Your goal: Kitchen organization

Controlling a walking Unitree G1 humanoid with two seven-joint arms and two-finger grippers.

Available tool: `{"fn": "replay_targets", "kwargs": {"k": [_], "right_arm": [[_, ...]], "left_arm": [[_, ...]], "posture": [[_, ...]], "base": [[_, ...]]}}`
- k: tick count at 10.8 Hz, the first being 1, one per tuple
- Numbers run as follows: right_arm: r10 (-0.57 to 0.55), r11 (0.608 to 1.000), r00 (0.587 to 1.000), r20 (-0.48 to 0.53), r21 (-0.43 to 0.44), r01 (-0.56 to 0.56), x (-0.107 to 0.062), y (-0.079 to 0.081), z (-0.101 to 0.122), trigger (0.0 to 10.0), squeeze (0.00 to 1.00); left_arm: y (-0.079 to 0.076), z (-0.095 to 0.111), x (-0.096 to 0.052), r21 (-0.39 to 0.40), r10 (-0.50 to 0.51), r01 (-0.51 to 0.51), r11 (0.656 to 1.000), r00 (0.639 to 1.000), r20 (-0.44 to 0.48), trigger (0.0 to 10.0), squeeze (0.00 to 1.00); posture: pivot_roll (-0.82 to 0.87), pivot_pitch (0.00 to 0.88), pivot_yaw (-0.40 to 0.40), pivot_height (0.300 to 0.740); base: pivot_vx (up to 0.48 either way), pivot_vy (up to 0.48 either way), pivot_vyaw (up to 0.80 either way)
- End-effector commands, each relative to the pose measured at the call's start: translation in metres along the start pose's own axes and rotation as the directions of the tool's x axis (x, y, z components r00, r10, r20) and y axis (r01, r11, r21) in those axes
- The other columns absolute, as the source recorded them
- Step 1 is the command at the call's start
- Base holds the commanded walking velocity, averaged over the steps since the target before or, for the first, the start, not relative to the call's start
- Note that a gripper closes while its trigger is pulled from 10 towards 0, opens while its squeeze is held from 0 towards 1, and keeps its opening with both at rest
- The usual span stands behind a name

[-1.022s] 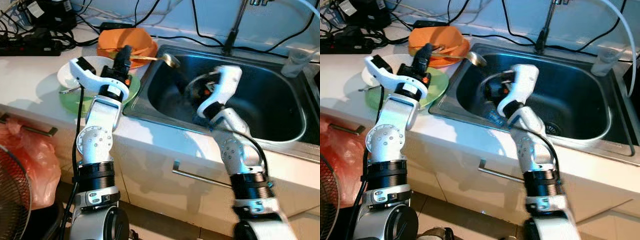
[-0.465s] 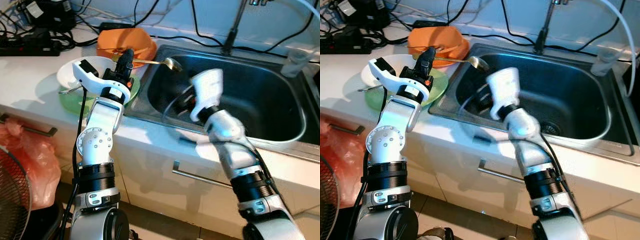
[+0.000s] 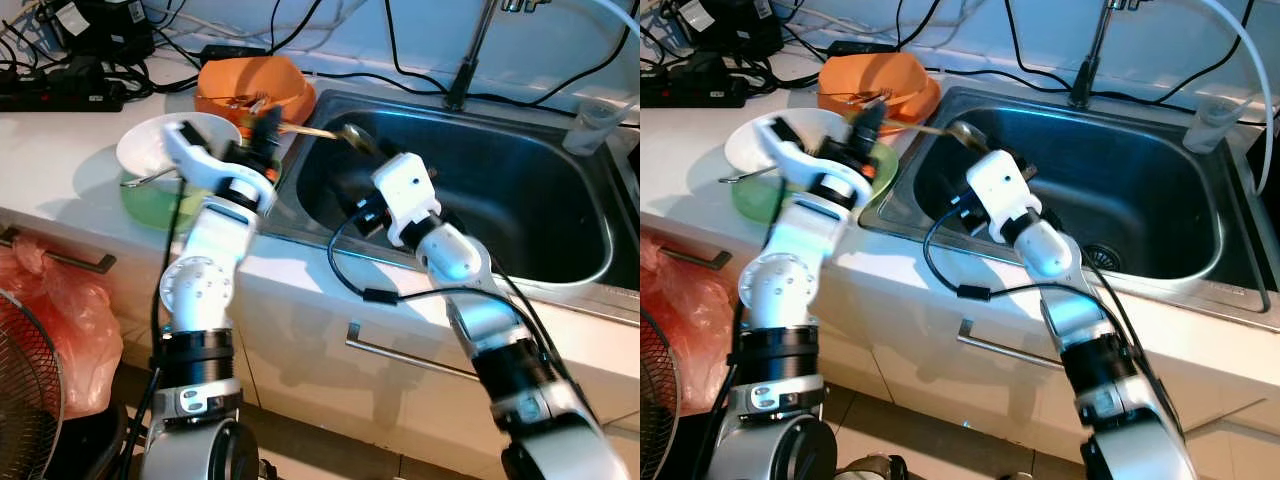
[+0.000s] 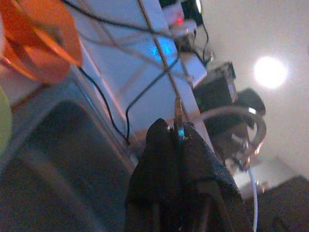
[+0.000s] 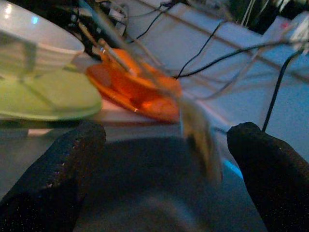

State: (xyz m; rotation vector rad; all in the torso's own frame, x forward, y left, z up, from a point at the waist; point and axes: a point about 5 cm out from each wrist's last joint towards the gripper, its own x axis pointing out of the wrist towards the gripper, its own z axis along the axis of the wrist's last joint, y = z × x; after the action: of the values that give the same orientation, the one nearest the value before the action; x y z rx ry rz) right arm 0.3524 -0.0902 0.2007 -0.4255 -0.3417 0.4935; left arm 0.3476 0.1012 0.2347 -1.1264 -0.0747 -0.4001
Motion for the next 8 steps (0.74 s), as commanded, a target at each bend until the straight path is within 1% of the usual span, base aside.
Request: {"fn": "replay_targets", "kwargs": {"k": [1, 3, 5, 6, 7, 8], "right_arm": [[-0.015, 1.0, 1.0, 0.022, -0.019, 0.016, 0.003, -0.005, 0.004, 10.0, 1.0], [-0.025, 0.999, 0.999, 0.038, -0.021, 0.025, 0.008, -0.005, 0.008, 10.0, 1.0], [-0.022, 1.0, 0.998, 0.061, -0.018, 0.024, 0.014, -0.001, 0.012, 10.0, 1.0], [-0.019, 1.0, 0.997, 0.068, -0.006, 0.02, 0.016, -0.001, 0.012, 10.0, 0.84], [-0.026, 1.0, 0.998, 0.051, 0.014, 0.025, 0.018, -0.001, 0.007, 10.0, 0.0], [-0.033, 0.999, 0.999, 0.034, 0.018, 0.033, 0.019, -0.001, 0.002, 10.0, 0.0]], "left_arm": [[-0.004, -0.023, -0.002, -0.041, 0.002, -0.004, 0.999, 0.999, -0.046, 0.0, 0.0], [-0.004, -0.032, -0.003, -0.042, 0.006, -0.01, 0.999, 0.997, -0.076, 0.0, 0.0], [-0.009, -0.038, -0.003, -0.045, -0.005, 0.001, 0.999, 0.995, -0.099, 0.0, 0.0], [-0.011, -0.041, -0.003, -0.046, -0.009, 0.004, 0.999, 0.994, -0.106, 0.0, 0.0], [-0.012, -0.044, -0.004, -0.048, -0.01, 0.004, 0.999, 0.994, -0.112, 0.0, 0.0], [-0.012, -0.046, -0.005, -0.049, -0.01, 0.004, 0.999, 0.993, -0.116, 0.0, 0.0]], "posture": [[0.05, 0.061, 0.002, 0.74], [0.05, 0.061, 0.005, 0.74], [0.05, 0.064, 0.001, 0.74], [0.05, 0.066, -0.002, 0.74], [0.05, 0.066, -0.003, 0.74], [0.05, 0.066, -0.005, 0.74]], "base": [[0.0, 0.0, 0.0], [0.0, 0.0, 0.0], [0.0, 0.0, 0.0], [0.0, 0.0, 0.0], [0.0, 0.0, 0.0], [0.0, 0.0, 0.0]]}}
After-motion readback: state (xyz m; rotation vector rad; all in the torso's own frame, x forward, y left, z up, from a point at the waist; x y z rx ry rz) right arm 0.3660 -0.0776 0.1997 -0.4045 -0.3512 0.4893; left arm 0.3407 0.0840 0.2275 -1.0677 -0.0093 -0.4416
